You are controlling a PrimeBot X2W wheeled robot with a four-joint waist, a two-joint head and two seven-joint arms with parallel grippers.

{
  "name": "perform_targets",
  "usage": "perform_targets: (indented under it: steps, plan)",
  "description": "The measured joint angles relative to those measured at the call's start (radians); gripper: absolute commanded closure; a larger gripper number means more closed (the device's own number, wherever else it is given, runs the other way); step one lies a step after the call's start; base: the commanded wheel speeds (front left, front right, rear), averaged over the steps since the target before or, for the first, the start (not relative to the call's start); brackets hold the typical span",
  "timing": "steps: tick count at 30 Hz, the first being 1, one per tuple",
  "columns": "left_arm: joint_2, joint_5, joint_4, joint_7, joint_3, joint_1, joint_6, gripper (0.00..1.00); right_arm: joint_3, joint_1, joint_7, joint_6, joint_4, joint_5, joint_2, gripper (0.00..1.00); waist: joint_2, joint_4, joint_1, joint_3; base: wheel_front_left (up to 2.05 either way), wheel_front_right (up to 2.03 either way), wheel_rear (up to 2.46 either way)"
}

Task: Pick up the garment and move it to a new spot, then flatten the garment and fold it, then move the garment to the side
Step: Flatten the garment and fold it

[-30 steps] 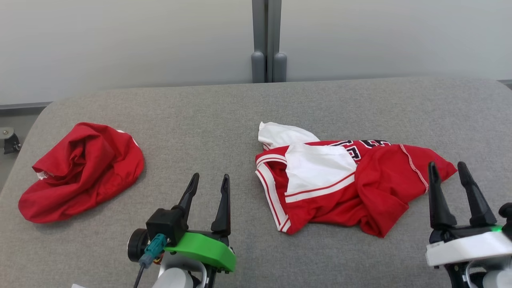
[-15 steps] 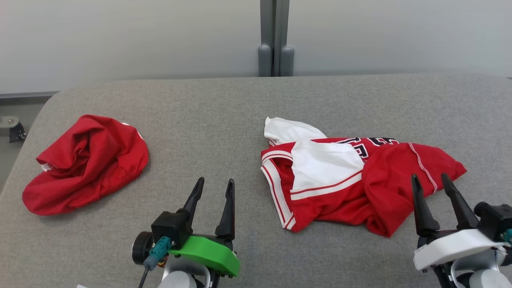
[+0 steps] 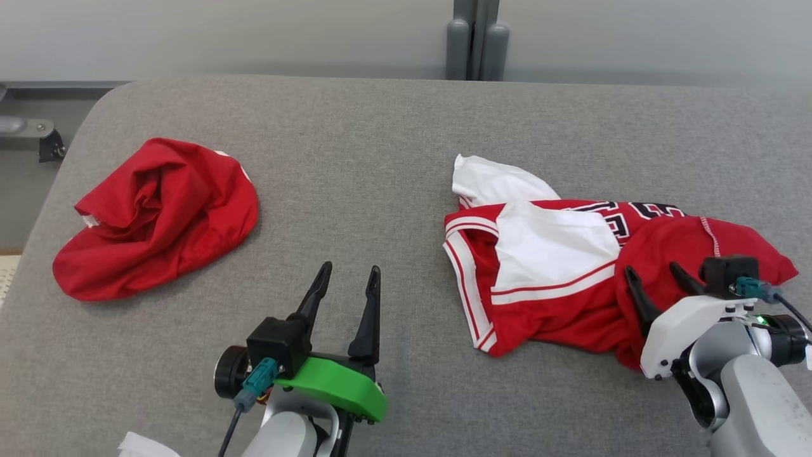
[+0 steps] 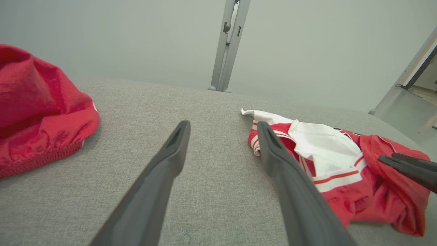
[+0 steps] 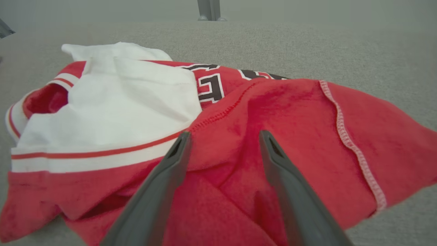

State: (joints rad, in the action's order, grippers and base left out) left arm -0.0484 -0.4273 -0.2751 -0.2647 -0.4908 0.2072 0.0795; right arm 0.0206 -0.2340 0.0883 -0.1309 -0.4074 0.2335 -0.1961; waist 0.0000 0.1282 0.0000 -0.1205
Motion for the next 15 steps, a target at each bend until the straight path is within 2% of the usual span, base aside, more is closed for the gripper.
perform_targets:
  steps: [6,7,15]
  plan:
    - [0.000,0.000,-0.003,0.000,0.000,0.007,0.000,0.00,-0.013,-0.062,0.007,0.000,-0.099,0.010,0.006,0.00,0.0000,0.044,0.0000,-0.023,0.00,0.00,0.00]
    - [0.000,0.000,-0.004,0.000,-0.001,0.008,0.000,0.00,-0.012,-0.067,0.004,0.000,-0.107,0.012,0.005,1.00,0.0000,0.048,0.0000,-0.025,0.00,0.00,0.00]
    - [0.000,-0.008,-0.010,0.000,-0.012,0.008,0.001,0.00,0.039,-0.120,-0.114,0.000,-0.079,0.096,-0.003,1.00,0.0000,0.070,0.0000,-0.009,0.00,0.00,0.00]
